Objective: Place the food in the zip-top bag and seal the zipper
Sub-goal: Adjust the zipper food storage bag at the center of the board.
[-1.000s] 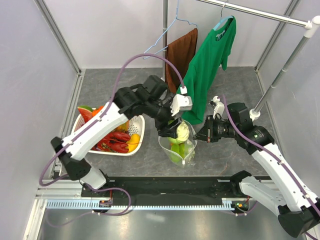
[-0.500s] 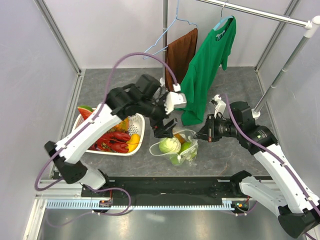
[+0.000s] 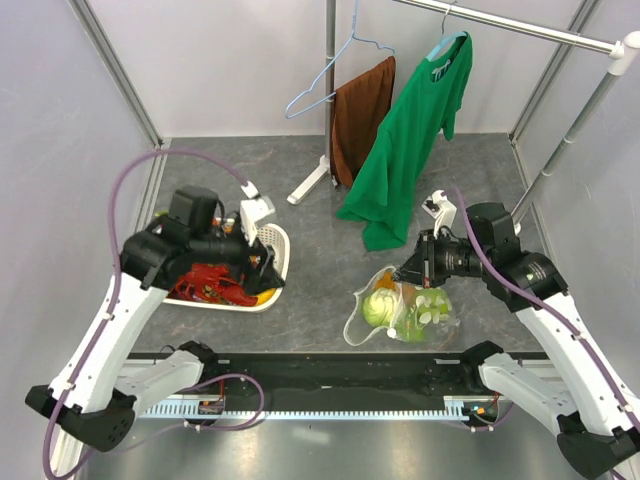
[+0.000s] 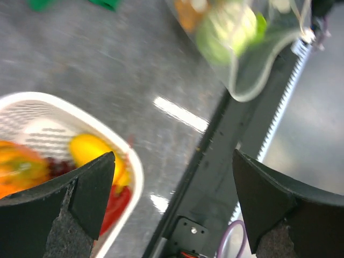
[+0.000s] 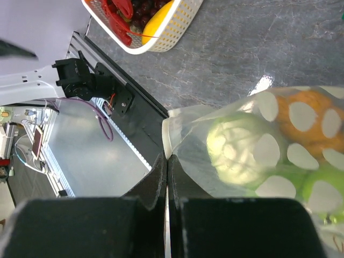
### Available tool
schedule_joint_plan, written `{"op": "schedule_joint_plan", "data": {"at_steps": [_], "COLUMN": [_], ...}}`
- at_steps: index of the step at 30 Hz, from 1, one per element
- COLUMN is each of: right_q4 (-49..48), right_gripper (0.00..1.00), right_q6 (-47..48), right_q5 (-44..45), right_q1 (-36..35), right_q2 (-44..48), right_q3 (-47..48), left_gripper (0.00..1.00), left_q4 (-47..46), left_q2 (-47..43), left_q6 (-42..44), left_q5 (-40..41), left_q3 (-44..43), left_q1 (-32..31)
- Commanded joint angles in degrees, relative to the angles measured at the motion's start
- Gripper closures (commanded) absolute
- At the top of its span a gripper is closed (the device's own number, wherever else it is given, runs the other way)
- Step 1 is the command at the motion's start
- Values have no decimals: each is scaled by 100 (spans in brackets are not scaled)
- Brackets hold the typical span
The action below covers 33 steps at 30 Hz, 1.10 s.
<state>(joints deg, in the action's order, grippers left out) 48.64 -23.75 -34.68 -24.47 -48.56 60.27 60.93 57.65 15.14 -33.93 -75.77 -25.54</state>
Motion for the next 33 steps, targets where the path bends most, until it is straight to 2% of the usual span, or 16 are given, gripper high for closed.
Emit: {"op": "schedule_joint_plan", "data": {"at_steps": [1, 3, 4, 6, 8, 9, 14, 22, 25, 28, 29, 30, 33], "right_q4": [-250, -276, -276, -268, -276, -276, -285, -355, -426, -461, -452, -435, -251], "right_gripper": [100, 100, 100, 100, 100, 100, 100, 100, 100, 100, 100, 100, 100], "right_q6": [-16, -25, -33, -51, -51, -60, -77, -34, -104, -148, -122, -87, 106], "right_q5": [22, 57, 66, 93, 101, 93, 189, 207, 189, 180, 180, 224, 277], "right_q1": [39, 47, 65, 109, 144, 153, 171, 179, 171, 171, 179, 179, 179], "right_q2": [-84, -84, -84, -84, -93, -110, -58, 4, 48, 109, 144, 171, 276], "right_q3": [81, 90, 90, 99, 108, 125, 204, 126, 12, -85, -103, -112, -77], "left_gripper": [7, 8, 8, 10, 12, 12, 12, 16, 25, 60, 85, 95, 98], "left_q4": [-694, -1072, -1457, -1802, -2424, -2619, -3558, -4422, -4616, -4634, -4599, -4416, -3915], "left_q2": [-227, -324, -333, -168, 17, 236, 1160, 1916, 2022, 2084, 2023, 1979, 1645], "left_q6": [-230, -318, -344, -624, -1072, -1640, -3075, -3693, -3895, -3852, -3825, -3773, -3256], "left_q5": [-562, -378, -282, -53, 166, 202, -130, -253, -341, -508, -613, -910, -1710], "left_q3": [904, 1307, 1423, 1660, 1837, 2020, 2241, 2900, 2971, 2823, 2752, 2647, 2120], "left_q1": [-659, -1065, -1467, -1682, -1735, -1735, -1726, -1832, -1832, -1814, -1788, -1788, -1936]}}
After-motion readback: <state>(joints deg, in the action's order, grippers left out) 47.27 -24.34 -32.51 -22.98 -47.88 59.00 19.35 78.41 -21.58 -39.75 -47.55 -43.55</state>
